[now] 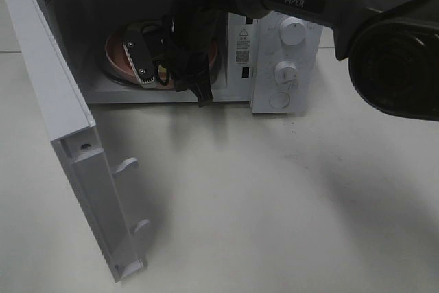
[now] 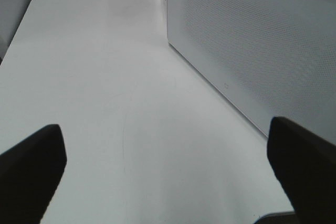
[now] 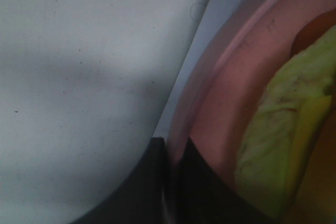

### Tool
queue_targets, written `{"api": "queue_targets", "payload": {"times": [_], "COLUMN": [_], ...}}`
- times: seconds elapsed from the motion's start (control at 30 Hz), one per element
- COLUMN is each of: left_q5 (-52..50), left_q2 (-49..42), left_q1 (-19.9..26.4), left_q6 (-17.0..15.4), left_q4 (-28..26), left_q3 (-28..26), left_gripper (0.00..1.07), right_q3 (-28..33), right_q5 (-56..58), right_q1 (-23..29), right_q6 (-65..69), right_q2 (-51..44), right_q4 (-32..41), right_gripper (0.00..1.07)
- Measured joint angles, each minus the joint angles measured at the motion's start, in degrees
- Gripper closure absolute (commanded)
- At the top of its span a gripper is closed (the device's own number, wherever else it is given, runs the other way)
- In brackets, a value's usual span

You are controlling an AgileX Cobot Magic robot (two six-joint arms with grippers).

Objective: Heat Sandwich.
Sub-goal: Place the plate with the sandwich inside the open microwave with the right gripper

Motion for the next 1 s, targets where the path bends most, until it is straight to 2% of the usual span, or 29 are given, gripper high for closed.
{"api": "queue_targets", "payload": {"times": [0.2, 0.33, 0.4, 0.43, 0.47, 0.5, 0.53, 0.57, 0.6, 0.67, 0.7, 0.8, 1.0], "left_q5": [0.0, 0.0, 0.0, 0.0, 0.0, 0.0, 0.0, 0.0, 0.0, 0.0, 0.0, 0.0, 0.0], "left_q2": [0.0, 0.0, 0.0, 0.0, 0.0, 0.0, 0.0, 0.0, 0.0, 0.0, 0.0, 0.0, 0.0], "left_q1": [0.0, 0.0, 0.0, 0.0, 0.0, 0.0, 0.0, 0.0, 0.0, 0.0, 0.0, 0.0, 0.0], "left_q6": [0.0, 0.0, 0.0, 0.0, 0.0, 0.0, 0.0, 0.0, 0.0, 0.0, 0.0, 0.0, 0.0], "left_q4": [0.0, 0.0, 0.0, 0.0, 0.0, 0.0, 0.0, 0.0, 0.0, 0.0, 0.0, 0.0, 0.0], "left_q3": [0.0, 0.0, 0.0, 0.0, 0.0, 0.0, 0.0, 0.0, 0.0, 0.0, 0.0, 0.0, 0.0], "left_gripper": [0.05, 0.05, 0.05, 0.05, 0.05, 0.05, 0.05, 0.05, 0.05, 0.05, 0.05, 0.05, 0.05], "right_q3": [0.0, 0.0, 0.0, 0.0, 0.0, 0.0, 0.0, 0.0, 0.0, 0.0, 0.0, 0.0, 0.0], "right_q5": [-1.5, -2.1, -3.1, -3.1, -3.4, -3.8, -4.7, -5.0, -5.0, -6.1, -6.2, -6.5, -6.7], "right_q1": [-0.2, -0.2, -0.2, -0.2, -0.2, -0.2, -0.2, -0.2, -0.2, -0.2, -0.2, -0.2, -0.2], "right_q6": [0.2, 0.2, 0.2, 0.2, 0.2, 0.5, 1.5, 2.1, 2.1, 4.4, 4.9, 5.8, 6.1], "right_q2": [0.2, 0.2, 0.3, 0.3, 0.3, 0.3, 0.3, 0.3, 0.3, 0.3, 0.3, 0.3, 0.3], "right_q4": [-1.1, -1.5, -1.7, -1.7, -1.7, -1.7, -1.7, -1.7, -1.7, -1.7, -1.7, -1.3, 0.6], "right_gripper": [1.01, 0.95, 0.83, 0.83, 0.78, 0.72, 0.58, 0.51, 0.51, 0.34, 0.31, 0.25, 0.27]}}
